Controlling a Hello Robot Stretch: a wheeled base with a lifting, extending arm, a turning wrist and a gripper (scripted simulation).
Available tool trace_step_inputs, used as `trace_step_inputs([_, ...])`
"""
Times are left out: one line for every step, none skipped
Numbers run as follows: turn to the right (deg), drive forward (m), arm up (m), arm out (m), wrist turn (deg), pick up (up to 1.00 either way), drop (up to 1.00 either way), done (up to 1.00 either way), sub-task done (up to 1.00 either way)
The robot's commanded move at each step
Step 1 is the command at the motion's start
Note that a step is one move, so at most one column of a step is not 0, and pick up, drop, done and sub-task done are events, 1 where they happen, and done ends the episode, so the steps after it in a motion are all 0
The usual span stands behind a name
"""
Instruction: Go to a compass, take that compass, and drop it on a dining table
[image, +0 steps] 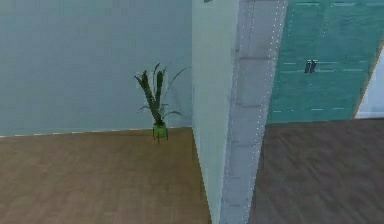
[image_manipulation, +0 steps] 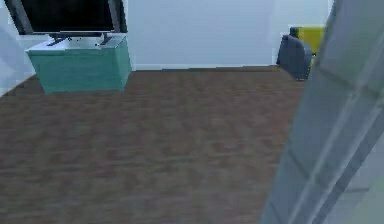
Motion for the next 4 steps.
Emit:
trace_step_inputs([45.0, 0.0, 0.0, 0.0, 0.0, 0.0, 0.0, 0.0, 0.0])
trace_step_inputs([27.0, 0.0, 0.0, 0.0, 0.0, 0.0, 0.0, 0.0, 0.0])
trace_step_inputs([0.0, 0.5, 0.0, 0.0, 0.0, 0.0, 0.0, 0.0, 0.0])
trace_step_inputs([45.0, 0.0, 0.0, 0.0, 0.0, 0.0, 0.0, 0.0, 0.0])
